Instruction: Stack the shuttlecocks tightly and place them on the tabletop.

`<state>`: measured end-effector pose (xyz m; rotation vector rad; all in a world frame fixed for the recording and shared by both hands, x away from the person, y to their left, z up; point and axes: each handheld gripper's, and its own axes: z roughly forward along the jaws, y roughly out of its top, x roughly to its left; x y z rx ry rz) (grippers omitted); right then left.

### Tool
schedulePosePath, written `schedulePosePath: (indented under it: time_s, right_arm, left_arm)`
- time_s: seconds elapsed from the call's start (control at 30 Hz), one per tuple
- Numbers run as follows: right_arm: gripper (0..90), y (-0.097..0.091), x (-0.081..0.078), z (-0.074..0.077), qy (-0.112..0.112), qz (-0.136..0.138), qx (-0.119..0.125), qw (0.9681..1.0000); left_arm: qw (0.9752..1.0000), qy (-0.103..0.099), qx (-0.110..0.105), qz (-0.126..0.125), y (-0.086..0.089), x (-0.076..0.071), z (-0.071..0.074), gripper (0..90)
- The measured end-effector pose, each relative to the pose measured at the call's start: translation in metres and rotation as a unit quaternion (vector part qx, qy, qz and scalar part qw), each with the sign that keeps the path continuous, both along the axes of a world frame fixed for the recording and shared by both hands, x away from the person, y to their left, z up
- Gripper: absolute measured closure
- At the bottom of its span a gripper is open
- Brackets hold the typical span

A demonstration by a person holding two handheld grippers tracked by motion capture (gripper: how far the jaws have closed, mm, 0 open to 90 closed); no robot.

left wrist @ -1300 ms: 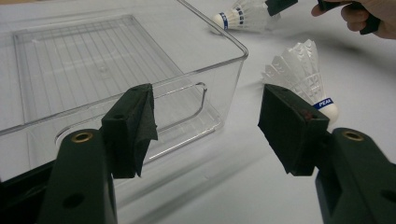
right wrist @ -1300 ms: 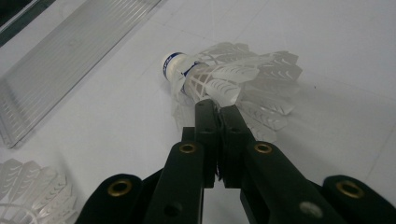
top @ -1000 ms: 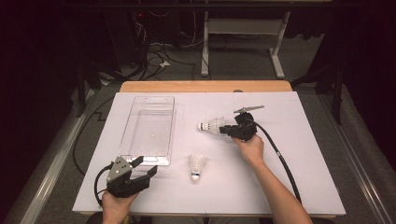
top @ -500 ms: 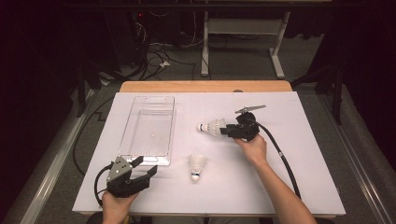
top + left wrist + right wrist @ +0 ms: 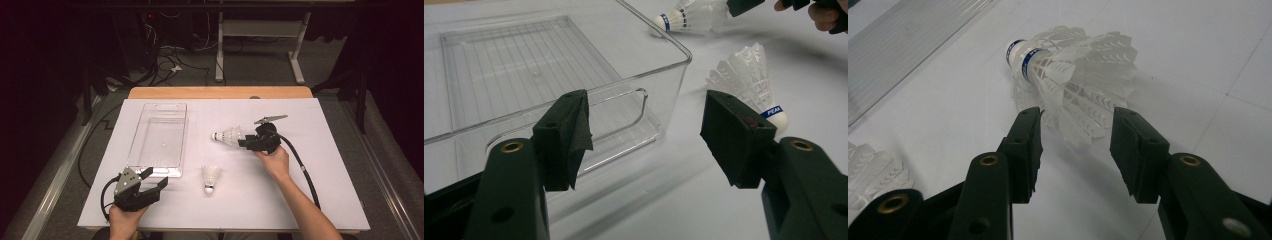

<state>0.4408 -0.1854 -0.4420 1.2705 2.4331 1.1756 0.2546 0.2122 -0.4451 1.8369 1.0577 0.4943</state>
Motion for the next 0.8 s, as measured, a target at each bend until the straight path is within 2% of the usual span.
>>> schedulePosePath:
  time_s: [0.2, 0.4, 0.8]
  right_arm:
    - [51.6, -0.001, -0.007, 0.006, -0.008, 0.008, -0.006, 0.9999]
    - [46.8, 0.005, -0.018, 0.014, -0.019, 0.03, -0.012, 0.9993]
    - [44.9, 0.013, -0.032, 0.02, -0.018, 0.06, -0.017, 0.9979]
  left_arm:
    - [1.0, 0.0, -0.002, 0.001, 0.0, 0.0, 0.0, 36.9]
    - [1.0, 0.0, -0.003, 0.002, 0.001, 0.0, 0.0, 36.8]
    - [1.0, 0.0, -0.003, 0.003, 0.001, 0.0, 0.0, 36.8]
